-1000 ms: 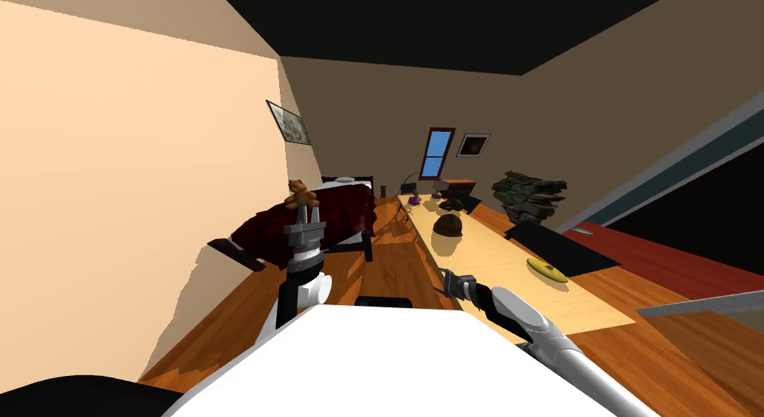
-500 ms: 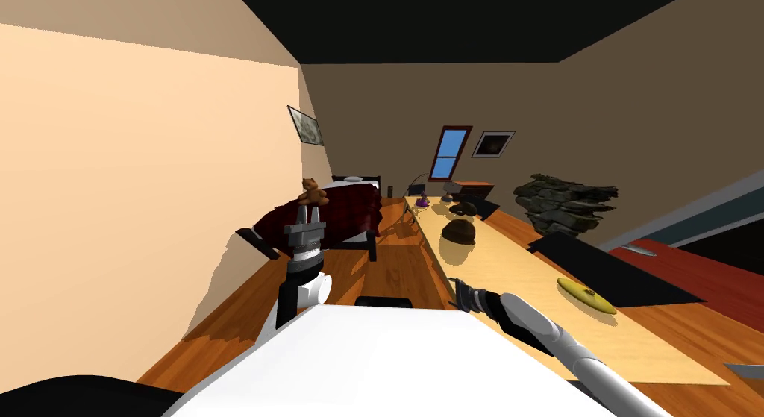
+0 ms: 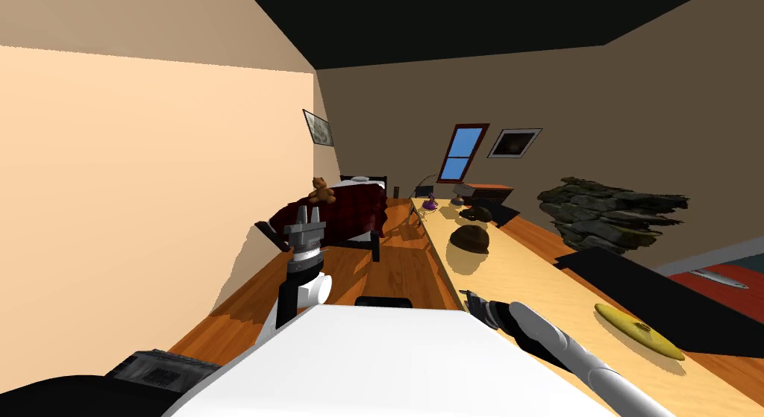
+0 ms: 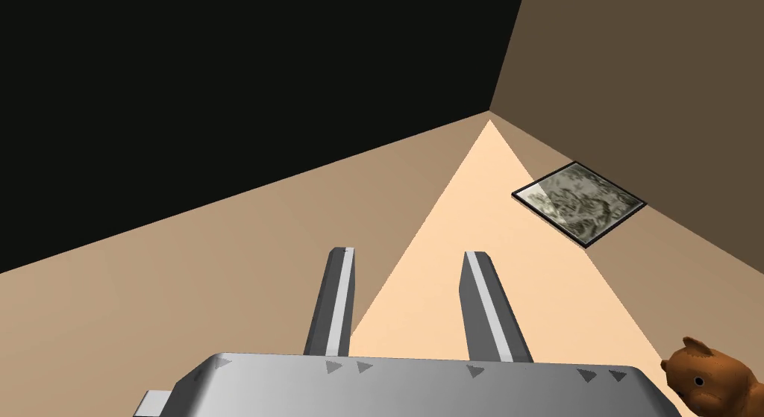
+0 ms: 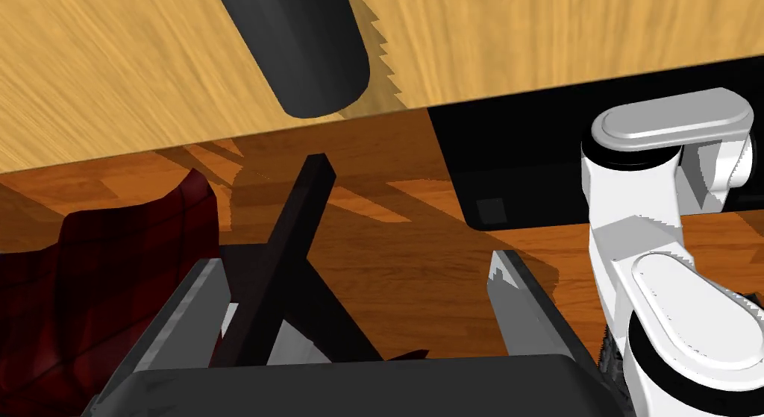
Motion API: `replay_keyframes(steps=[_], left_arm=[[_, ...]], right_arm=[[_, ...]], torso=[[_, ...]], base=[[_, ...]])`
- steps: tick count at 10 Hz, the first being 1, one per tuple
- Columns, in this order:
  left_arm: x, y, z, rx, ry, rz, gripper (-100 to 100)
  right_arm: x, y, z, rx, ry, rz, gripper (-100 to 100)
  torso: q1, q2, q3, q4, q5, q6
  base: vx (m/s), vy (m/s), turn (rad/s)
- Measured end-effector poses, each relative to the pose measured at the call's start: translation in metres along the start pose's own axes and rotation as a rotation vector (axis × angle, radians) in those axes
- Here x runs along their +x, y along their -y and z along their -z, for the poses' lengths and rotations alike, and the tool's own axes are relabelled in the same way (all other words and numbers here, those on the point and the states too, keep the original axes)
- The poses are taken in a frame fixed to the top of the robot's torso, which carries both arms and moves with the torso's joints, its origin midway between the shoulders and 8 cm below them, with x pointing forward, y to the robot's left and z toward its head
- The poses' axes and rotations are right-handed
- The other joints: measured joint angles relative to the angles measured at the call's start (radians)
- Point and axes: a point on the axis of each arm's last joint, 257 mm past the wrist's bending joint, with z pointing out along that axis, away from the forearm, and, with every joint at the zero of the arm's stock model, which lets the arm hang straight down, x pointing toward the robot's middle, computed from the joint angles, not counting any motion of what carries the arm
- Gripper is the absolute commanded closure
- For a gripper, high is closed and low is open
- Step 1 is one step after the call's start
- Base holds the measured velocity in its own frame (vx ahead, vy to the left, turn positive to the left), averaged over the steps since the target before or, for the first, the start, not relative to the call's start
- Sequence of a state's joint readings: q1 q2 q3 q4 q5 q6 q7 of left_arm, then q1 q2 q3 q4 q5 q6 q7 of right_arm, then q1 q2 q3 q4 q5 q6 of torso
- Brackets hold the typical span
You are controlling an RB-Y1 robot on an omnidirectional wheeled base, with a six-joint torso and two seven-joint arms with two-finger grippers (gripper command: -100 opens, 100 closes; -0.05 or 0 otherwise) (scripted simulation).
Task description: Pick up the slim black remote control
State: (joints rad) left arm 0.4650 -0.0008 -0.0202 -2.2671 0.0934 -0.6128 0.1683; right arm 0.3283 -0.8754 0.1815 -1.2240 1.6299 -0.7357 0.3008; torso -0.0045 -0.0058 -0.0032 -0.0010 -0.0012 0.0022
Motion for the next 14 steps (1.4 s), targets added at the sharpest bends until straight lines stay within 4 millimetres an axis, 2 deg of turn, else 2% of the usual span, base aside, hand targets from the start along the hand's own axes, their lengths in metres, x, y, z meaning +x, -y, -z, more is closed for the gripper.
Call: replay_keyframes(steps=[3,4,9,10,11,14], left_arm=[[0.000,0.000,0.000,0.000,0.000,0.000,0],[0.000,0.000,0.000,0.000,0.000,0.000,0],[0.000,0.000,0.000,0.000,0.000,0.000,0],[0.000,0.000,0.000,0.000,0.000,0.000,0],[0.000,0.000,0.000,0.000,0.000,0.000,0],[0.000,0.000,0.000,0.000,0.000,0.000,0]], right_arm=[[0.053,-0.016,0.010,-0.050,-0.115,0.033,-100],[0.077,-0.028,0.017,-0.073,-0.161,0.041,-100],[0.130,-0.054,0.035,-0.144,-0.292,0.091,-100],[0.131,-0.055,0.036,-0.145,-0.294,0.092,0],[0.131,-0.055,0.036,-0.145,-0.294,0.092,-100],[0.131,-0.072,0.021,-0.139,-0.295,0.082,-100]], torso=[[-0.001,-0.001,0.000,0.000,0.000,0.000],[-0.001,-0.001,-0.001,0.000,0.000,0.000],[0.001,0.001,0.000,0.000,0.000,0.001],[0.002,0.001,0.001,0.000,0.000,0.001],[0.002,0.002,0.001,0.000,0.001,0.001],[0.000,0.001,0.001,0.000,0.000,0.001]], base=[[0.044,-0.038,0.216],[0.036,-0.035,0.043],[0.023,-0.022,0.089],[0.000,0.000,0.000],[0.014,-0.023,0.060],[0.013,-0.035,0.032]])
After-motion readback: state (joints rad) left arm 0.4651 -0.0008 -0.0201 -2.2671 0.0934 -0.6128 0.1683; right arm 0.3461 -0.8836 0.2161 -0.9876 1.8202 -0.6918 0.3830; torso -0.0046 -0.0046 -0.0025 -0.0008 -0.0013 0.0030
